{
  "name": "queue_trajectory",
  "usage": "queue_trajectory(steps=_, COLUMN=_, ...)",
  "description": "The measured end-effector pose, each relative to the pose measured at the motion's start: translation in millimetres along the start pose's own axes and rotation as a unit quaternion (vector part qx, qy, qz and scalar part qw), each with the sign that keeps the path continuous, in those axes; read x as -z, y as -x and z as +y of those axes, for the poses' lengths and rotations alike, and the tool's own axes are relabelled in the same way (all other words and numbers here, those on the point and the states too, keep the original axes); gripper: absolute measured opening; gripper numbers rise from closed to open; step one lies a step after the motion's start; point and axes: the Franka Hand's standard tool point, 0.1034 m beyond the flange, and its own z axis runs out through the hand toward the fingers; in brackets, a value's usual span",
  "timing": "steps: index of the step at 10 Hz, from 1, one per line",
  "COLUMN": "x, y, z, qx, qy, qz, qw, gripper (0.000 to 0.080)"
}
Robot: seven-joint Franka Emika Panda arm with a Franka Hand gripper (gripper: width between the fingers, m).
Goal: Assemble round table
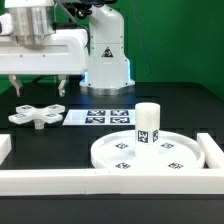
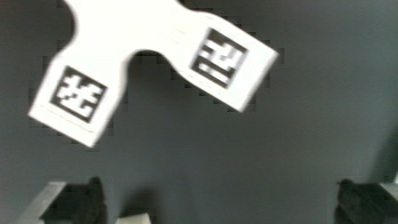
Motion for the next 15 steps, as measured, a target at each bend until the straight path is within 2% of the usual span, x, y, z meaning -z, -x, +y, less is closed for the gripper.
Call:
queue_trajectory(steps=3, x=-9.6, y=22.3, z=14.4, qx=0.082, qy=-0.001, qz=-0.007, qw=0.997, gripper=0.0649)
queue_trajectory(steps=4, x=-9.9, y=23.7, z=17.8, qx=0.086, qy=-0.002, qz=-0.007, qw=0.996, gripper=0.0649)
queue_trajectory(steps=8, x=-12.3, y=24.7, z=16.2, qx=0.088, qy=-0.002, qz=-0.010, qw=0.996, gripper=0.0649)
queue_trajectory(steps=11, x=-23.6, y=39.5, z=21.3, qx=0.087, qy=-0.003, qz=-0.015, qw=0.996, gripper=0.0649)
queue_trajectory(steps=15, x=-32.1, y=46.1, z=22.6, qx=0.101, qy=0.001, qz=-0.018, qw=0.995, gripper=0.0649)
